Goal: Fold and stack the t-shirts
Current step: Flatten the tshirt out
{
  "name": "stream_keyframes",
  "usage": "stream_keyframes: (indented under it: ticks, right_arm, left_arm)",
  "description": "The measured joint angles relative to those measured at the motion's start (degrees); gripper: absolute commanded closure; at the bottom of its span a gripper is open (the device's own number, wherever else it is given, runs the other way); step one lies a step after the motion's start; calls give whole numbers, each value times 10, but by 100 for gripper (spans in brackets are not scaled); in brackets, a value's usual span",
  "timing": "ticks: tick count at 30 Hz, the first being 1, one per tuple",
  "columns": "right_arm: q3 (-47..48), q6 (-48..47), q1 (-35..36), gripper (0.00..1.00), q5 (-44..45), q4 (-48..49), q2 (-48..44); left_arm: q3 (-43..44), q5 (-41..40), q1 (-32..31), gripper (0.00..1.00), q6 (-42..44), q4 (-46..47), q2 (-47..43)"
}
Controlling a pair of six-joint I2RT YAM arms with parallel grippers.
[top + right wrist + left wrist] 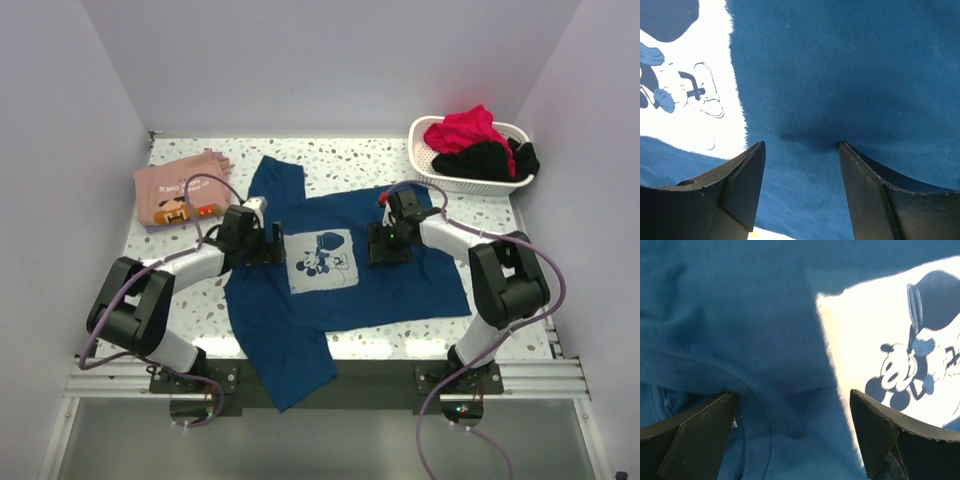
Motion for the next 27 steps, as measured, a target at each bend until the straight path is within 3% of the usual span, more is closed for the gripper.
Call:
stream_keyframes:
  ticks: [10,27]
  right_arm:
    - [57,18,-1,35,-38,18,57]
    - [196,26,-39,33,-37,-9,156]
  left_arm:
    - [77,-2,13,0,7,44,91]
    - [337,-28,51,0,51,-33,282]
